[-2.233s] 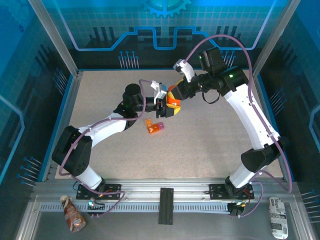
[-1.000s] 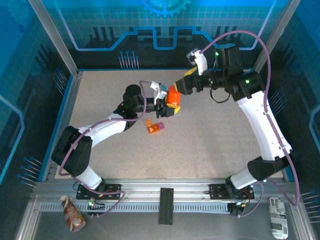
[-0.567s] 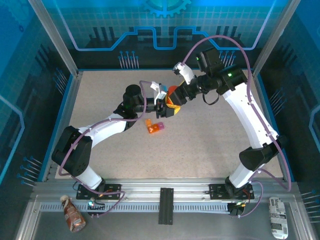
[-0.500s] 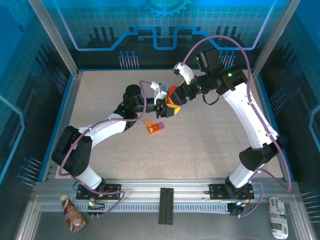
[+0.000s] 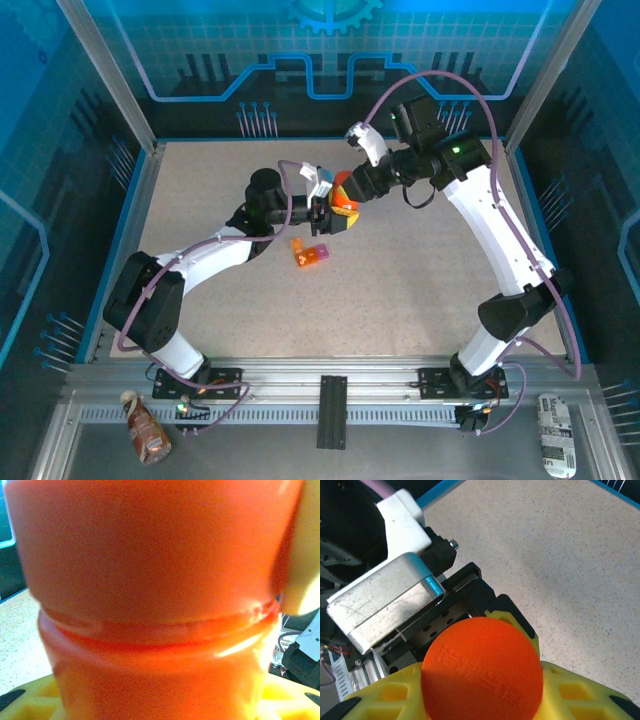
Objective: Sort the pills into containers
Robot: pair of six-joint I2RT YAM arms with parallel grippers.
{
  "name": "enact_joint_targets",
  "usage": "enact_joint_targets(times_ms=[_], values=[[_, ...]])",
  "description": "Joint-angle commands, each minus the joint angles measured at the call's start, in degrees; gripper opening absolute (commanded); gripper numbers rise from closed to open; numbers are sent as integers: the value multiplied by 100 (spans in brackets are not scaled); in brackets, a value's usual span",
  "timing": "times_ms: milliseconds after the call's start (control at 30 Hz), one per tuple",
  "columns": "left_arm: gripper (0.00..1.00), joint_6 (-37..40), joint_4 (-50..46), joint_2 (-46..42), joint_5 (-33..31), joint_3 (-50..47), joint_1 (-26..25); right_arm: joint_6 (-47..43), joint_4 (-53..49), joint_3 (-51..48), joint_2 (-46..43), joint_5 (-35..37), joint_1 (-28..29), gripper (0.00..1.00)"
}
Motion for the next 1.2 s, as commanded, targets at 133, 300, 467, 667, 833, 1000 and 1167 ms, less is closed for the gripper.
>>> enact_joint_targets(times_ms=[133,300,467,667,833,1000,1167], values=[[99,50,537,-101,-327,-114,-44,858,1375,-940,-354,323,-132,18],[99,70,710,-387,-607,-589,18,1358,2187,-1723,-670,645,-553,18],[99,25,582,-853,-1219,-1057,112,1563,3213,-2759,-894,1093,-806,19],[99,22,-639,-1327,-1979,-952,288,1416,5229,-4499,-1183,2105,-784,20],[99,505,-1212,-1715,-2453,-1029,340,947,6429,-5549,-1145,2953,-536,20],[99,551,-1431,-1940,-3161,-1162,380,890,6822,-5944,-826,3433,-304,21],[99,238,-1700,-1983,-3584,-1167,432,1048,7020,-6186,-603,3553,-233,25]])
